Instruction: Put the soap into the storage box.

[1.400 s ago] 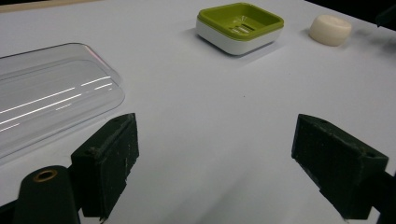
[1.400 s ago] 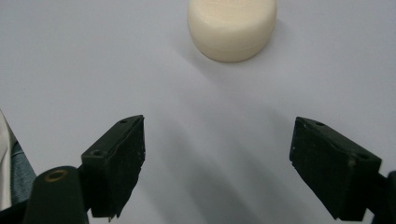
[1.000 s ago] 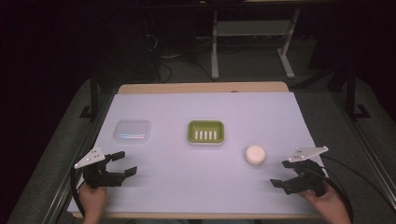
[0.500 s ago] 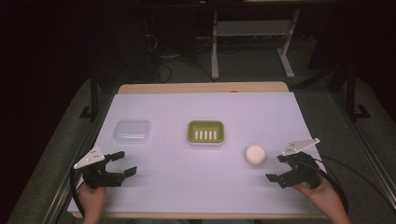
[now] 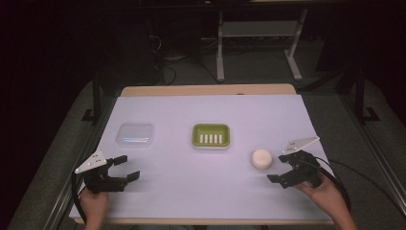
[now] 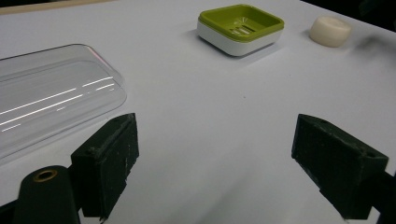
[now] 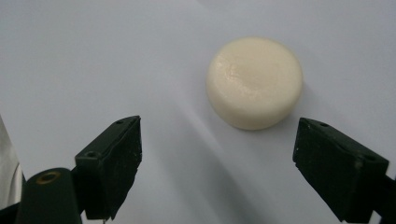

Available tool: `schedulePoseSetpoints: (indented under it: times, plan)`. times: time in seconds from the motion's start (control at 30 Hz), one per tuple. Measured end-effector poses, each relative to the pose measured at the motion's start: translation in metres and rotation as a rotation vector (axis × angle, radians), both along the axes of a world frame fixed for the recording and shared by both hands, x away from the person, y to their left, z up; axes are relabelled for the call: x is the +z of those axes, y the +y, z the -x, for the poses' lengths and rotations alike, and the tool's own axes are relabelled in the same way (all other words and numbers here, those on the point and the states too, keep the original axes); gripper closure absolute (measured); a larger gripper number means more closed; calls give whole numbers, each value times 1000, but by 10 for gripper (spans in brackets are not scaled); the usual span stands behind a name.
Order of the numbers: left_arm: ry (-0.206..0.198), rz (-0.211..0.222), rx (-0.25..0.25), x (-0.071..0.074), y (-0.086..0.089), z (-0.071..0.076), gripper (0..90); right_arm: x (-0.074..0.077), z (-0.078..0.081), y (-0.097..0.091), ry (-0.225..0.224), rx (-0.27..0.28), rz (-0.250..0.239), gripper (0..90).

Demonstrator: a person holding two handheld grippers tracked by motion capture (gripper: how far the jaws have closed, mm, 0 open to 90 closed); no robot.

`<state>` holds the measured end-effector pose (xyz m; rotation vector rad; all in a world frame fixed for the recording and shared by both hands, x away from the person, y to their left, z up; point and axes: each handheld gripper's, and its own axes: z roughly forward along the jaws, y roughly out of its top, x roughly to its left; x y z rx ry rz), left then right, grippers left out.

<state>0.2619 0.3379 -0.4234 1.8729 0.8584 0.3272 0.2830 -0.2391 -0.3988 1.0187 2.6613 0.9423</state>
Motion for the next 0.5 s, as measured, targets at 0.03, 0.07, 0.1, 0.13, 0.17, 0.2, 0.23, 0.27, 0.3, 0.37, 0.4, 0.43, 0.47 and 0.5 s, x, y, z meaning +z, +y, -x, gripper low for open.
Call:
schedulePoseSetpoints:
  times: [0.03,0.07,0.1,0.13,0.17,0.2,0.23,0.27,0.3,0.37,0.4,0.43,0.47,0.5]
  plan:
    - [-1,-3,-1,0,0,0,145,0,-2,1,-2,0,-2,150]
    - [-2,-1,-1,0,0,0,145,1,-2,2,-3,-1,-3,150]
    - [-2,-2,-1,0,0,0,145,1,-3,3,-10,-1,-4,150]
    - [-1,-1,0,0,0,0,145,1,-4,3,-5,3,-6,150]
    - [-1,-1,0,0,0,0,145,1,-4,3,-5,3,-6,150]
    - [-1,0,0,0,0,0,145,2,-5,6,-8,5,-4,150]
    - [-1,0,1,0,0,0,145,2,-5,6,-8,5,-4,150]
    - [-1,0,2,0,1,0,145,2,-7,8,-10,17,4,150]
    - [-1,0,2,0,1,0,145,2,-7,8,-10,17,4,150]
    - [-2,-1,1,1,1,0,145,3,-10,11,-9,20,12,150]
    - [-2,-1,1,1,1,0,145,3,-10,11,-9,20,12,150]
    - [-2,0,1,1,1,0,145,3,-11,13,-4,23,12,150]
    - [-2,-2,1,1,1,0,145,3,-12,14,-2,19,11,150]
    - [-3,-3,0,1,1,0,145,3,-12,14,-2,19,11,150]
